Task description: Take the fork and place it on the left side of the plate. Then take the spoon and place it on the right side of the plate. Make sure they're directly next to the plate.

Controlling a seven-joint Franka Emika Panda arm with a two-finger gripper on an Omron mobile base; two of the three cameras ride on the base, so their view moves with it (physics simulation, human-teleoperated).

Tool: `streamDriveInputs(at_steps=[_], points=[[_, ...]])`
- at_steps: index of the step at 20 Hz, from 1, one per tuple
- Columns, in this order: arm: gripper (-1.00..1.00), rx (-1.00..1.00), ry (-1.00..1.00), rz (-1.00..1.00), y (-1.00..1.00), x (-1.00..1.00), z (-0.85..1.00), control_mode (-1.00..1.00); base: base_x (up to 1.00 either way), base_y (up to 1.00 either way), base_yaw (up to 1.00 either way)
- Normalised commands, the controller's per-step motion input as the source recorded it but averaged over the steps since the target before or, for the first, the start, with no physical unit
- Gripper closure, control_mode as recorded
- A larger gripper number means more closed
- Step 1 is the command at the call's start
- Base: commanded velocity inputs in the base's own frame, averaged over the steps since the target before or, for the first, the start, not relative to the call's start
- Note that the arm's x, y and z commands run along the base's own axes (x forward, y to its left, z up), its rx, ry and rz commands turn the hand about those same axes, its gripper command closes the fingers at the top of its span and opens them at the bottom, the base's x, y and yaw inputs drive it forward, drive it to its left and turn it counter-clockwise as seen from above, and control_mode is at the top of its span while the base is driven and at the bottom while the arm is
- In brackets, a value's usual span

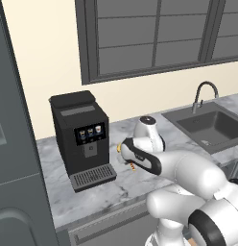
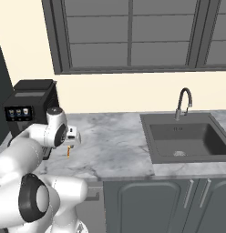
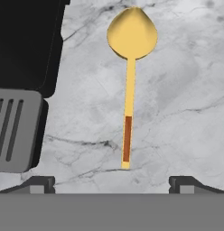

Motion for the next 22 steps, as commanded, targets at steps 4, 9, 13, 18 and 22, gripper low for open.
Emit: streamDriveInputs(at_steps=[4,9,13,18,22], points=[[-1.0,0.0,-0.05,0.0,0.06,0.05,-0.12,-1.0,0.0,0.0,0.0],[-1.0,0.0,-0.04,0.0,0.03,0.09,-0.08,-1.0,0.0,0.0,0.0],[-1.0,0.0,-0.03,0.0,0.0,0.05,-0.12,-1.0,0.0,0.0,0.0],[-1.0,0.0,0.0,0.0,0.0,0.06,-0.13,-1.0,0.0,0.0,0.0],[-1.0,0.0,0.0,0.0,0.0,0.07,-0.12,-1.0,0.0,0.0,0.0]])
